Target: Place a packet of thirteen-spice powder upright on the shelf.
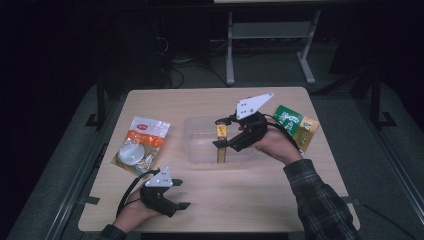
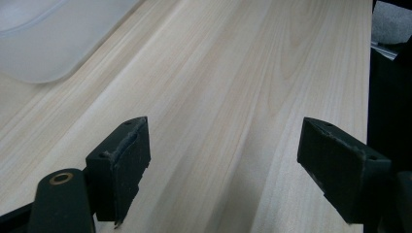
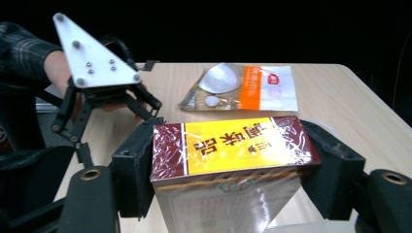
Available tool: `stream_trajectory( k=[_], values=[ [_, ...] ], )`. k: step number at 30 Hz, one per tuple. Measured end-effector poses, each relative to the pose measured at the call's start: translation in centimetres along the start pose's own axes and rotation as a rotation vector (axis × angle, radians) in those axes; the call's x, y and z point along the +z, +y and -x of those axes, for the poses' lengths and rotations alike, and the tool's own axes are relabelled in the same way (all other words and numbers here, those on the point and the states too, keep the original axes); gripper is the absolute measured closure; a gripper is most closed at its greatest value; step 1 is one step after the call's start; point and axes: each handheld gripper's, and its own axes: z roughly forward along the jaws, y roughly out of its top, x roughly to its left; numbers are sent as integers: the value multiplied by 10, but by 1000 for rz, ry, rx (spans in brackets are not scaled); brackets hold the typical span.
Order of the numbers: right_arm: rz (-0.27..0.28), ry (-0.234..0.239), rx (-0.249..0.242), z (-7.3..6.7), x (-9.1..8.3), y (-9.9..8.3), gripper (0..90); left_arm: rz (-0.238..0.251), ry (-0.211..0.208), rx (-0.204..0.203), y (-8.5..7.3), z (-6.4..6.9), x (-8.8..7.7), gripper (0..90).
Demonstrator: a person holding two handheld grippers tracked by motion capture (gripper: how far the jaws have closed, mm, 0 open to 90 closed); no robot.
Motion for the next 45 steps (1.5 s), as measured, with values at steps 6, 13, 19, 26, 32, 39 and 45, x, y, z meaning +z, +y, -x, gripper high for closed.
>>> stream_trajectory(
  k=[6,13,19,26,32,39,45],
  values=[
    [2,-1,-12,15,2,3,302,-4,-8,-3,0,0,1,192],
    [-14,-12,-2,38,7,0,301,-5,-11,3,0,0,2,195],
    [4,-23,1,56,9,-5,301,-4,-12,2,0,0,2,199],
    [-5,-29,19,68,18,-14,301,-6,-18,1,1,0,2,199],
    [-26,-33,29,74,22,-21,300,-6,-19,1,1,0,3,201],
    [-45,-31,39,76,25,-25,300,-10,-21,6,1,0,3,201],
    [-75,-23,31,77,34,-29,299,-5,-23,2,1,1,4,201]
  ],
)
